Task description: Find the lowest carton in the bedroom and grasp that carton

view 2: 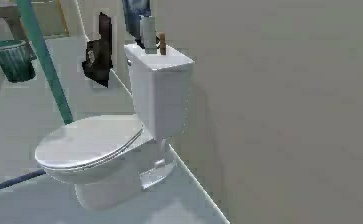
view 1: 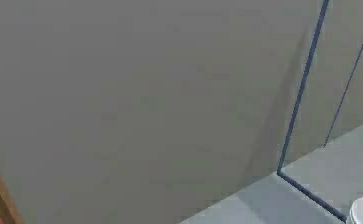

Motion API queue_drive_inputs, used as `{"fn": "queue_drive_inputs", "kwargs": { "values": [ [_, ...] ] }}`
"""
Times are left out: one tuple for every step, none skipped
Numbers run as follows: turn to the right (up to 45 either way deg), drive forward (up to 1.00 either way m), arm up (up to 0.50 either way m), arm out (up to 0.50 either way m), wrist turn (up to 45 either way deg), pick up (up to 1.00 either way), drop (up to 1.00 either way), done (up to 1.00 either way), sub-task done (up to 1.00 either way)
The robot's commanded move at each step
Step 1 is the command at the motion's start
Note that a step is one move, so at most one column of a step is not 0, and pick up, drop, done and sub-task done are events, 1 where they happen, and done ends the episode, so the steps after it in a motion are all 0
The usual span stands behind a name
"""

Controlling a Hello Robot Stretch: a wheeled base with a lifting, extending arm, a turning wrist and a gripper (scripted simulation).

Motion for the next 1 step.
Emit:
{"fn": "queue_drive_inputs", "kwargs": {
  "values": [
    [-45.0,0.00,0.00,0.00,0.0,0.00,0.00,0.00,0.00]
  ]
}}
